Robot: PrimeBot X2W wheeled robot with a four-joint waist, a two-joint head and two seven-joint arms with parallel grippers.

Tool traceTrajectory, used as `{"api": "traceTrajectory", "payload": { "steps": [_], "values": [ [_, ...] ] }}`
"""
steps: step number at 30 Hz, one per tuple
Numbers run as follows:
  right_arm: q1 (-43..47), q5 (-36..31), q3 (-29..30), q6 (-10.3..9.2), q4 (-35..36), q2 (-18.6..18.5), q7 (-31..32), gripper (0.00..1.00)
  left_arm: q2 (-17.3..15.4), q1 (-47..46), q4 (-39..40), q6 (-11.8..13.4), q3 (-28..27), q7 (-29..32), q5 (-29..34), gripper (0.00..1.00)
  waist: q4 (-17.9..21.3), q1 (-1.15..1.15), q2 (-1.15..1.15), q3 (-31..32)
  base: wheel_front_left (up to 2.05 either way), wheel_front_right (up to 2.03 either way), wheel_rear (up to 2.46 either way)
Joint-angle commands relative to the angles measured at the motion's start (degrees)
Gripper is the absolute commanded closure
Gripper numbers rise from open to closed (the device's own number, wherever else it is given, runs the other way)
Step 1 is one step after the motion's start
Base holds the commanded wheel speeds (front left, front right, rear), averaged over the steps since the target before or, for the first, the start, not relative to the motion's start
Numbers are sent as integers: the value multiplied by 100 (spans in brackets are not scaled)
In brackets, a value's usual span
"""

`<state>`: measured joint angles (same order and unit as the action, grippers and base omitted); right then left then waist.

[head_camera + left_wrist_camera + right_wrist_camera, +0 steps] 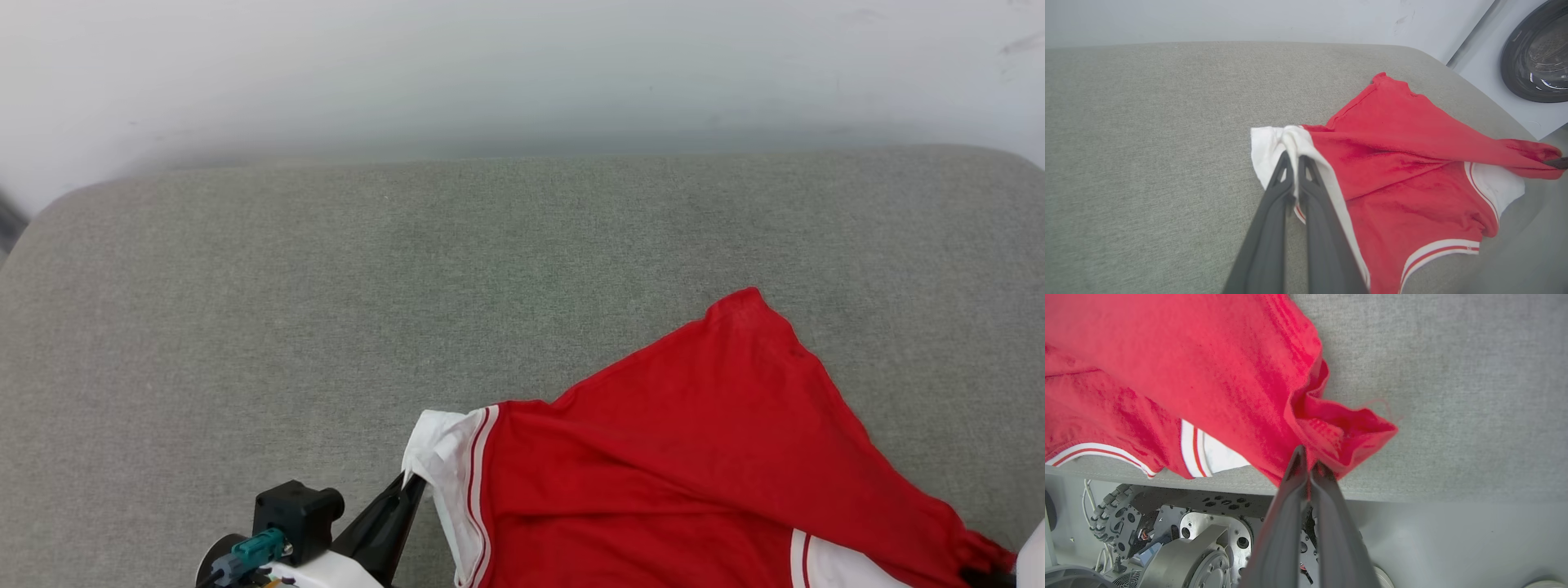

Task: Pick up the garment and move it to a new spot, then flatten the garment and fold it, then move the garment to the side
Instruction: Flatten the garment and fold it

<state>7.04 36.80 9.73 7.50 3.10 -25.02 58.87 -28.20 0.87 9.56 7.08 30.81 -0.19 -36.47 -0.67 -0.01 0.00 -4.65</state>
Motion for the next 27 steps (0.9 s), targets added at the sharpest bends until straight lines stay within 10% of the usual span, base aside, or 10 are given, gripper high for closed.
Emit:
{"api": "traceTrajectory", "payload": {
  "steps": [1, 15, 27],
  "values": [
    [-20, 2, -5, -2, 54, 34, -48, 8, 1, 13, -13, -6, -10, -25, -3, 100, -7, 1, 0, 8, 0, 0, 0],
    [-1386, 335, 36, -2, 1007, -292, 546, 0, -123, -256, 419, -21, 121, 137, 204, 100, -535, 1, 0, -410, 0, 0, 0],
    [-3417, -547, -854, -2, -376, -260, 410, 0, 129, -798, 777, -79, 414, 268, 512, 100, -1196, 1, 0, -1369, 0, 0, 0]
  ]
}}
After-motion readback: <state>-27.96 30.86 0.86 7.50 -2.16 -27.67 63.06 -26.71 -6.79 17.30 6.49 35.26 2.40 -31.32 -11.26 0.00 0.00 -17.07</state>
